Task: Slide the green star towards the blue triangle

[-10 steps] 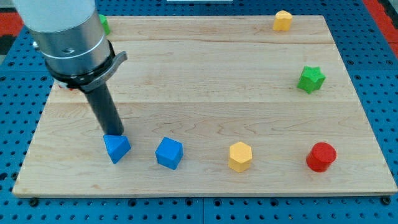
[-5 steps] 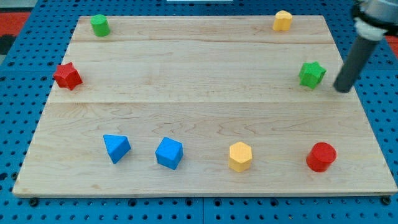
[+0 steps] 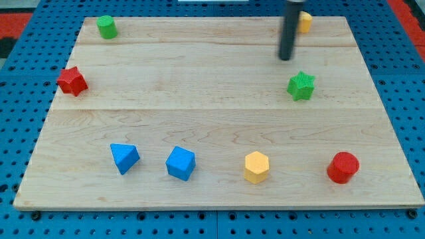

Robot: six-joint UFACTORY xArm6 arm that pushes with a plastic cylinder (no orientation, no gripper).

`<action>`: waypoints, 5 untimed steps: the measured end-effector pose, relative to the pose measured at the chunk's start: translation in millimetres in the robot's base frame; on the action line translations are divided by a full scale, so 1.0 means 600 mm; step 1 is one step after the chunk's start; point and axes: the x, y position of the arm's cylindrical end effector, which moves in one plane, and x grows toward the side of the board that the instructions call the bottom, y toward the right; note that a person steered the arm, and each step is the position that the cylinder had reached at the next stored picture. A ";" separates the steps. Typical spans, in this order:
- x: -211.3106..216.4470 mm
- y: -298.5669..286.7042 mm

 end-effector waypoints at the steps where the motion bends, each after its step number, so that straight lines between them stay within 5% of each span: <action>1: 0.063 -0.044; 2: 0.135 -0.198; 4: 0.070 -0.046; 5: 0.126 -0.021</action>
